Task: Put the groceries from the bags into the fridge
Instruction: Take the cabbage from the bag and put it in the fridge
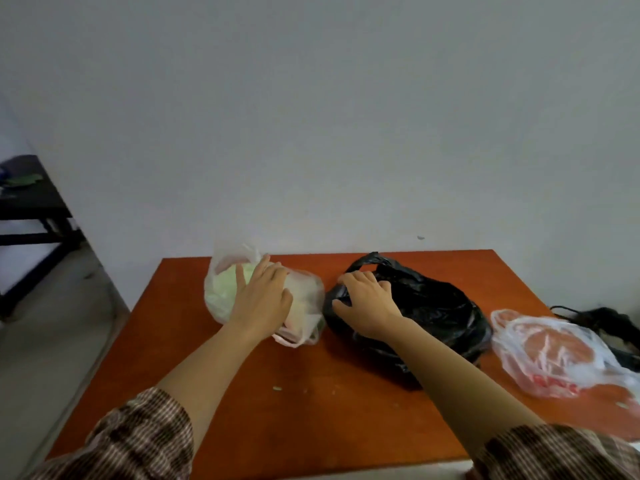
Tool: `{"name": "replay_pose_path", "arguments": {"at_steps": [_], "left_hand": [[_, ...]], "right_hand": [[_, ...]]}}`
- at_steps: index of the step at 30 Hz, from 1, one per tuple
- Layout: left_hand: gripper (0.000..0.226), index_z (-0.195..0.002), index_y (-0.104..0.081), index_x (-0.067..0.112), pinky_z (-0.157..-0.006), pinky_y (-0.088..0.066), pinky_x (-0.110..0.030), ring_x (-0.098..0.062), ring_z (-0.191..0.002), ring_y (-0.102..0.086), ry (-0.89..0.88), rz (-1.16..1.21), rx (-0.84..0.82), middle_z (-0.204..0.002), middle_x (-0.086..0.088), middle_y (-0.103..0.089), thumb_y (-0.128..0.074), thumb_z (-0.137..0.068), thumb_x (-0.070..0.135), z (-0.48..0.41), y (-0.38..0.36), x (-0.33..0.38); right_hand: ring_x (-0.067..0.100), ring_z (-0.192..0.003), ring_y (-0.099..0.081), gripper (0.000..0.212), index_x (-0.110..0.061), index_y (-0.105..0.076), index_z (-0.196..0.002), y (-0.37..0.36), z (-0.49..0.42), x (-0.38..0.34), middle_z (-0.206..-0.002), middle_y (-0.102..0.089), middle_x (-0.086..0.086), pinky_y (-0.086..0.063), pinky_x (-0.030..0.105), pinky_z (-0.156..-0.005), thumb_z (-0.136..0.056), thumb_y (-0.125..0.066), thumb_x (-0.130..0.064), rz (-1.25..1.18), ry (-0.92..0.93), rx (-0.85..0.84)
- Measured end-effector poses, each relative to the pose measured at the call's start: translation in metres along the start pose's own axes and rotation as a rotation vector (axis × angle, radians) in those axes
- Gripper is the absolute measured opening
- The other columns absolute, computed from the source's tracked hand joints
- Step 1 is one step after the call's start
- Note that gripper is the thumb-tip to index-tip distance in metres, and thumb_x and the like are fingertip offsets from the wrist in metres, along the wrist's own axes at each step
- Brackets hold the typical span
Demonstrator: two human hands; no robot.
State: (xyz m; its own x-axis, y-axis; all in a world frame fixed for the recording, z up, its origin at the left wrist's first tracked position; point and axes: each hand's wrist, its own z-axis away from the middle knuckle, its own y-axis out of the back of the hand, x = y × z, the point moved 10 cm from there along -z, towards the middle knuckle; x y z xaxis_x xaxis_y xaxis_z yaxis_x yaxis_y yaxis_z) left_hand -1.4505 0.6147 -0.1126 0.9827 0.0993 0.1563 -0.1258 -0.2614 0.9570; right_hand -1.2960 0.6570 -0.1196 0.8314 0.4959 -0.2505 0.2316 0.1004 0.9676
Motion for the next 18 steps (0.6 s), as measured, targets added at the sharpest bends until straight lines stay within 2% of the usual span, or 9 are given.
{"name": "replay_pose_path", "arguments": {"at_steps": [3,5,9,11,12,14,16,18], "left_hand": [[0.041,-0.131,-0.051,0.019,-0.119,-0.005,-0.048,-0.013,-0.146,-0.015,-0.053,0.127,-0.004,-0.147,0.001,-0.043,-0.048,-0.09,0.023,-0.035,-0.004,-0.053],[0.044,-0.13,-0.052,0.022,-0.118,0.004,-0.043,-0.014,-0.146,-0.011,-0.108,0.162,-0.017,-0.149,0.003,-0.04,-0.047,-0.087,0.03,-0.053,-0.006,-0.078],[0.063,-0.143,-0.038,0.031,-0.113,0.019,-0.043,-0.018,-0.146,0.016,-0.277,0.049,-0.074,-0.161,0.005,-0.009,-0.035,-0.083,0.05,-0.077,-0.019,-0.101],[0.065,-0.147,-0.03,0.035,-0.11,0.025,-0.044,-0.019,-0.144,0.024,-0.381,0.0,-0.117,-0.161,0.006,-0.002,-0.029,-0.086,0.057,-0.083,-0.034,-0.102],[0.065,-0.147,-0.03,0.036,-0.108,0.029,-0.043,-0.019,-0.144,0.023,-0.436,-0.012,-0.145,-0.161,0.007,-0.008,-0.025,-0.086,0.059,-0.085,-0.042,-0.102],[0.062,-0.141,-0.042,0.034,-0.107,0.031,-0.044,-0.019,-0.148,0.003,-0.518,-0.02,-0.184,-0.151,0.007,-0.037,-0.024,-0.087,0.059,-0.086,-0.053,-0.102],[0.055,-0.121,-0.063,0.031,-0.109,0.025,-0.048,-0.019,-0.143,-0.025,-0.54,-0.036,-0.203,-0.124,0.009,-0.064,-0.026,-0.089,0.055,-0.089,-0.06,-0.109],[0.053,-0.095,-0.073,0.026,-0.109,0.024,-0.05,-0.016,-0.135,-0.036,-0.53,-0.034,-0.248,-0.105,0.012,-0.068,-0.028,-0.089,0.054,-0.089,-0.069,-0.119]], "right_hand": [[0.023,-0.129,-0.035,0.045,-0.016,-0.045,-0.135,-0.023,-0.044,-0.032,-0.136,-0.047,0.003,-0.025,0.045,-0.105,-0.096,-0.043,-0.038,-0.102,-0.069,-0.021],[0.021,-0.131,-0.035,0.045,-0.017,-0.045,-0.136,-0.039,-0.07,-0.052,-0.14,-0.046,0.001,-0.024,0.046,-0.106,-0.097,-0.042,-0.039,-0.131,-0.1,-0.037],[0.019,-0.134,-0.032,0.041,-0.024,-0.048,-0.134,-0.069,-0.104,-0.082,-0.143,-0.044,-0.003,-0.025,0.045,-0.106,-0.097,-0.044,-0.041,-0.188,-0.13,-0.036],[0.019,-0.135,-0.028,0.039,-0.028,-0.049,-0.133,-0.087,-0.112,-0.092,-0.144,-0.04,-0.003,-0.024,0.044,-0.105,-0.096,-0.047,-0.04,-0.155,-0.109,-0.075],[0.02,-0.137,-0.025,0.04,-0.03,-0.05,-0.133,-0.096,-0.115,-0.097,-0.146,-0.038,-0.002,-0.023,0.044,-0.106,-0.095,-0.05,-0.04,-0.121,-0.092,-0.106],[0.024,-0.14,-0.018,0.041,-0.032,-0.052,-0.131,-0.114,-0.12,-0.103,-0.15,-0.031,0.001,-0.02,0.047,-0.108,-0.091,-0.054,-0.041,-0.033,-0.058,-0.17],[0.027,-0.142,-0.011,0.039,-0.032,-0.055,-0.129,-0.127,-0.123,-0.102,-0.154,-0.024,0.003,-0.015,0.051,-0.111,-0.09,-0.053,-0.038,0.084,-0.033,-0.233],[0.03,-0.144,-0.005,0.04,-0.032,-0.053,-0.132,-0.136,-0.127,-0.097,-0.157,-0.016,0.006,-0.011,0.054,-0.112,-0.093,-0.049,-0.027,0.235,0.012,-0.278]]}}
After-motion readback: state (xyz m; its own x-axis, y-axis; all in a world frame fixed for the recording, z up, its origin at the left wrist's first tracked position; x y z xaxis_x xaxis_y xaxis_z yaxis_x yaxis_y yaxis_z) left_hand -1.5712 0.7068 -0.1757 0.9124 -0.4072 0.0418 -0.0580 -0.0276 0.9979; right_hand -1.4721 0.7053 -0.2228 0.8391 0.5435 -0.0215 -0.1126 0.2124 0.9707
